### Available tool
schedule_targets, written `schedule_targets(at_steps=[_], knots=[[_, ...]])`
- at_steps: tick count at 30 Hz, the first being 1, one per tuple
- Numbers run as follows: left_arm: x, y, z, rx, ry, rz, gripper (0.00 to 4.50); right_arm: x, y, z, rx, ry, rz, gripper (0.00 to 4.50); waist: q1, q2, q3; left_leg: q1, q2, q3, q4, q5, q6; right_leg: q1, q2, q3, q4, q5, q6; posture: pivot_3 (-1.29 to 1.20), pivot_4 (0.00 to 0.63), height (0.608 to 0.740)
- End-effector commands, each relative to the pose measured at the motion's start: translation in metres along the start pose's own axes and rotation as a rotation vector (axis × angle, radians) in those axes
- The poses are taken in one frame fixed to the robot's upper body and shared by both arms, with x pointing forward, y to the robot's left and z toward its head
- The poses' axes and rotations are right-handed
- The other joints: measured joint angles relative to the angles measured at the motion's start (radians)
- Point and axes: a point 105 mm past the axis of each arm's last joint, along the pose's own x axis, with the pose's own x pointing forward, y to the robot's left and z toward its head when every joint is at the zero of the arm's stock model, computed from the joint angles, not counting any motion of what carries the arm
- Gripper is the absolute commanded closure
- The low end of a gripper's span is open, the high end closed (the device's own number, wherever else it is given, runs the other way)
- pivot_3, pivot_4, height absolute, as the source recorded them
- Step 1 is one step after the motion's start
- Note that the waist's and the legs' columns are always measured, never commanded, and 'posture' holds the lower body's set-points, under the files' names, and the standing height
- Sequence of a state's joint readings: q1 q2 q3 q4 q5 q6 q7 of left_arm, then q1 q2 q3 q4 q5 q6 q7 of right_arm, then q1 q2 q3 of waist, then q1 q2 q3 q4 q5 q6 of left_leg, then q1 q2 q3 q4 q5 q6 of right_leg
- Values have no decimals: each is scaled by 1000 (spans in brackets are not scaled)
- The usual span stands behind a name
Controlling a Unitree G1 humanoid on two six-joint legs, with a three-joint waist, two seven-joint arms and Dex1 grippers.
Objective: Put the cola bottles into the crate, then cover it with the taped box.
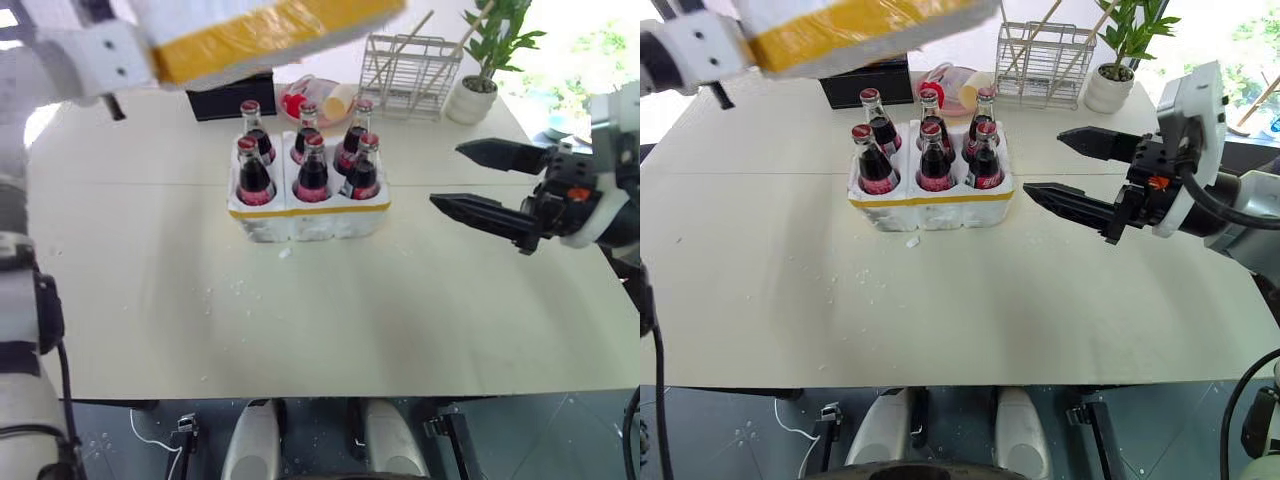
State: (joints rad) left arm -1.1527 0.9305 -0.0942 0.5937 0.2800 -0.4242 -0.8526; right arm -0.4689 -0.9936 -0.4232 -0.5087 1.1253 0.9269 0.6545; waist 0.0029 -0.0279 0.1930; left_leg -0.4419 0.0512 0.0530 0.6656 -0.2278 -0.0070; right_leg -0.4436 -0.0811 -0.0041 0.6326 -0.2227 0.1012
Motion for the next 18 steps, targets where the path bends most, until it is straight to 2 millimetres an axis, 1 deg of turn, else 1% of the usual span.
schedule_targets(at_steps=[1,3,5,9,11,13,16,18], knots=[[-4,2,20,103,0,26,4262,-3,4,9,-25,-53,-5,0,-4,0,0,0,0,0,0,0,0,0,0,0,0,0,0,0,150,740],[-3,-15,19,161,43,-17,4262,-3,3,10,-18,-67,-8,0,-6,0,0,1,0,0,0,0,0,0,0,0,1,0,0,0,150,740],[-2,-29,15,272,103,-37,4262,-3,3,12,-11,-83,-14,0,-8,0,0,1,0,0,0,0,0,0,0,0,1,0,0,0,150,740],[2,-46,9,437,164,-37,4262,-2,2,14,-9,-100,-19,0,-8,0,0,1,0,-1,0,0,0,1,0,0,1,0,0,0,150,740],[4,-57,9,496,152,-44,4262,-2,2,16,-10,-111,-19,0,-8,0,0,0,0,-1,0,0,0,1,0,0,0,0,0,0,150,740],[7,-63,11,504,131,-41,4262,-2,2,17,-6,-117,-24,0,-8,0,0,1,0,-1,0,0,0,1,0,0,0,0,0,0,150,740],[8,-65,14,520,103,-12,4262,-1,1,16,-7,-114,-28,0,-9,0,0,1,0,-1,0,0,0,1,0,0,0,0,0,0,150,740],[8,-67,15,541,84,1,3246,0,1,15,-4,-115,-30,0,-9,0,0,1,0,-1,0,0,0,1,0,0,0,0,0,0,150,740]])
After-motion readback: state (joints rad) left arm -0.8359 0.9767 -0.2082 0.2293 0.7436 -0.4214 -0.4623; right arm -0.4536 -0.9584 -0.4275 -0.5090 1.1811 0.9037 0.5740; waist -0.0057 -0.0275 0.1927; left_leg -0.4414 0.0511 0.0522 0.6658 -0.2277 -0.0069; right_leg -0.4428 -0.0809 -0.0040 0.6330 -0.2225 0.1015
